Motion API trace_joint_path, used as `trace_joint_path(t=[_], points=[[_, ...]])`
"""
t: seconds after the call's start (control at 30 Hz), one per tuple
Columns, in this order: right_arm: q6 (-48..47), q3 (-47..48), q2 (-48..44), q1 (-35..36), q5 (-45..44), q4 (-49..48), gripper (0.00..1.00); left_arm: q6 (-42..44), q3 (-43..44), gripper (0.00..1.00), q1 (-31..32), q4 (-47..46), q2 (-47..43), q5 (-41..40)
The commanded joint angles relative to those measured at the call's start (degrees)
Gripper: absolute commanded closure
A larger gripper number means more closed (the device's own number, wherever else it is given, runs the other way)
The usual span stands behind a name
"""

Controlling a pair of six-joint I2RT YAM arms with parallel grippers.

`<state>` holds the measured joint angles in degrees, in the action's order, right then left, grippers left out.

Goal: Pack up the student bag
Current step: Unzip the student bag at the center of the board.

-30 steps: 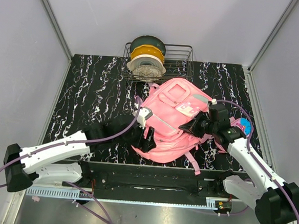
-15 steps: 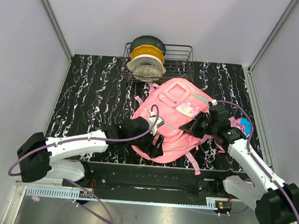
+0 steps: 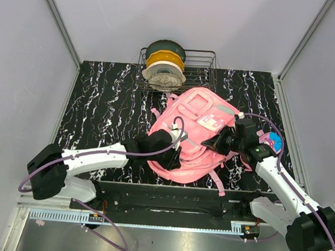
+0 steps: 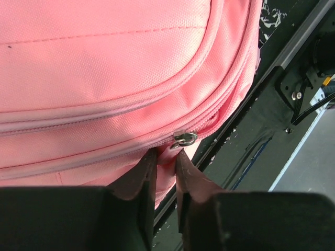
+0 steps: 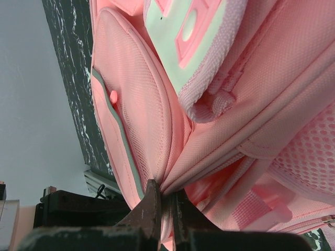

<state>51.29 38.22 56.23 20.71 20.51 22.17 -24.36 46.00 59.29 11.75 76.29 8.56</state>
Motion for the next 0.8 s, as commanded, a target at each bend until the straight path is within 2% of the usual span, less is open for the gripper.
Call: trace_joint_path(t=[0.0,0.07,0.1,0.13,0.17,0.27,0.3,0.33,0.4,0.43,0.5,0.53,0.67,0.73,0.77], points=[[-0.4,1.07,-1.82,0.03,1.11,-8.02,1.0,-0.69,3.13,0.88,-0.05,-5.69,-0.09,0.67],[-0.49,0.81,-1.65,0.03,1.2,-8.02,1.0,-0.69,3.48,0.89,-0.05,-5.42,-0.53,0.23],[-0.4,0.81,-1.56,0.03,1.28,-8.2,1.0,-0.6,3.48,0.85,-0.05,-5.25,-1.05,0.15],[-0.31,0.63,-1.47,0.03,1.28,-8.2,1.0,-0.51,3.57,0.73,-0.05,-4.9,-1.32,-0.46],[-0.31,0.63,-1.47,0.03,1.37,-8.37,1.0,-0.43,3.57,0.69,-0.05,-4.72,-1.58,-0.73],[-0.22,0.46,-1.56,0.12,1.46,-8.46,1.0,-0.07,3.57,0.72,-0.22,-4.63,-2.72,-1.0],[-0.22,0.37,-1.65,0.12,1.46,-8.46,1.0,-0.07,3.57,0.75,-0.14,-4.72,-3.16,-1.0],[-0.14,0.37,-1.73,0.03,1.46,-8.55,1.0,0.01,3.31,0.86,-0.31,-5.41,-3.34,-0.65],[-0.05,0.19,-1.82,0.03,1.46,-8.55,1.0,-0.16,2.96,0.87,-0.66,-6.47,-3.34,0.23],[-0.05,0.1,-1.82,0.03,1.55,-8.72,1.0,-0.34,2.87,0.8,-0.92,-6.82,-3.26,0.75],[0.04,0.1,-1.82,0.03,1.64,-8.64,1.0,-0.34,2.69,0.59,-1.02,-7.88,-2.99,2.6],[-0.05,0.19,-1.82,0.03,1.64,-8.46,1.0,-0.77,2.52,0.55,-1.02,-8.14,-2.9,2.78],[-0.05,0.1,-1.82,0.03,1.72,-8.55,1.0,-1.57,1.55,0.48,-1.1,-10.16,-3.25,3.66],[0.04,0.1,-1.73,0.03,1.81,-8.73,1.0,-1.83,1.46,0.51,-1.28,-9.82,-3.17,3.14],[0.13,0.1,-1.65,0.12,1.81,-8.81,1.0,-1.74,1.55,0.55,-1.28,-9.64,-2.99,3.13]])
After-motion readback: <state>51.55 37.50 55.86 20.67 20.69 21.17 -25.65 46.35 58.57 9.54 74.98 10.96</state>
